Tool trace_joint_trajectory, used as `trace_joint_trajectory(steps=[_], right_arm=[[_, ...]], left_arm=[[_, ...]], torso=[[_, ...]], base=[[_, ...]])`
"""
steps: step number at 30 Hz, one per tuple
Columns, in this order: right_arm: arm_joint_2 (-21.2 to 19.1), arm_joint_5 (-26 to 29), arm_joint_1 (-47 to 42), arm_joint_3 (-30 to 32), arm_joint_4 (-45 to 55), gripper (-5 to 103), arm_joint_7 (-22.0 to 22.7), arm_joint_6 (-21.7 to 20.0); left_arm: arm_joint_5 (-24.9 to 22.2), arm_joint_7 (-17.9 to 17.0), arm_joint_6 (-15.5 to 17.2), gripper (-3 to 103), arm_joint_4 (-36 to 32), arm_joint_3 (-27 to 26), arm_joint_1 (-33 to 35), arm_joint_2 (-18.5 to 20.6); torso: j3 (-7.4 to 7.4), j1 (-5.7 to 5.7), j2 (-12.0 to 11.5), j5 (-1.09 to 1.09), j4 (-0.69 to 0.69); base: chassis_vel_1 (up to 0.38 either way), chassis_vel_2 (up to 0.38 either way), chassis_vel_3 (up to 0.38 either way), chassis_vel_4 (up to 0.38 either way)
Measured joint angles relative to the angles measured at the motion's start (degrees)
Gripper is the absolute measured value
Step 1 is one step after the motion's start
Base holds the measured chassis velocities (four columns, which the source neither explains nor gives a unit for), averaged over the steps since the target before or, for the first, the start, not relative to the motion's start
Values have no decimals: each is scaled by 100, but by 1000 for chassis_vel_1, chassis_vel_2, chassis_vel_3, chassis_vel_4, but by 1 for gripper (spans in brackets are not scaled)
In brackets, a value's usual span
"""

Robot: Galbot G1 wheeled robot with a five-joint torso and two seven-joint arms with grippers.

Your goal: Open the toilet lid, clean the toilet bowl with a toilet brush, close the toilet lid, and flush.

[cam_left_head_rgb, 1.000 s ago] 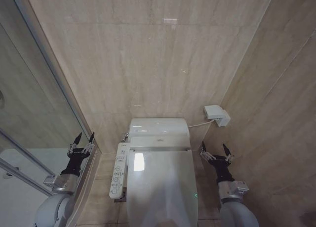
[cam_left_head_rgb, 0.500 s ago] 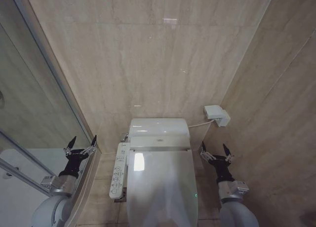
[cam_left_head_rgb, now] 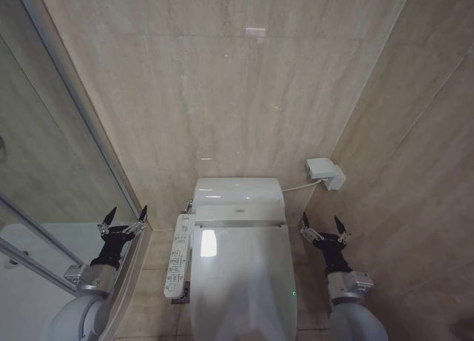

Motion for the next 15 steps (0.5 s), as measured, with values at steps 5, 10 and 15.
trace_joint_trajectory(steps=[5, 10, 15], right_arm=[[0, 0, 0, 0, 0, 100, 0, 0], [0, 0, 0, 0, 0, 100, 0, 0], [0, 0, 0, 0, 0, 100, 0, 0]], left_arm=[[13, 9, -2, 100, 0, 10, 4, -15], [54, 17, -9, 100, -7, 25, 6, -29], [128, 28, -12, 100, -7, 30, 2, -37]], torso=[[0, 0, 0, 0, 0], [0, 0, 0, 0, 0], [0, 0, 0, 0, 0]], base=[[0, 0, 0, 0], [0, 0, 0, 0], [0, 0, 0, 0]])
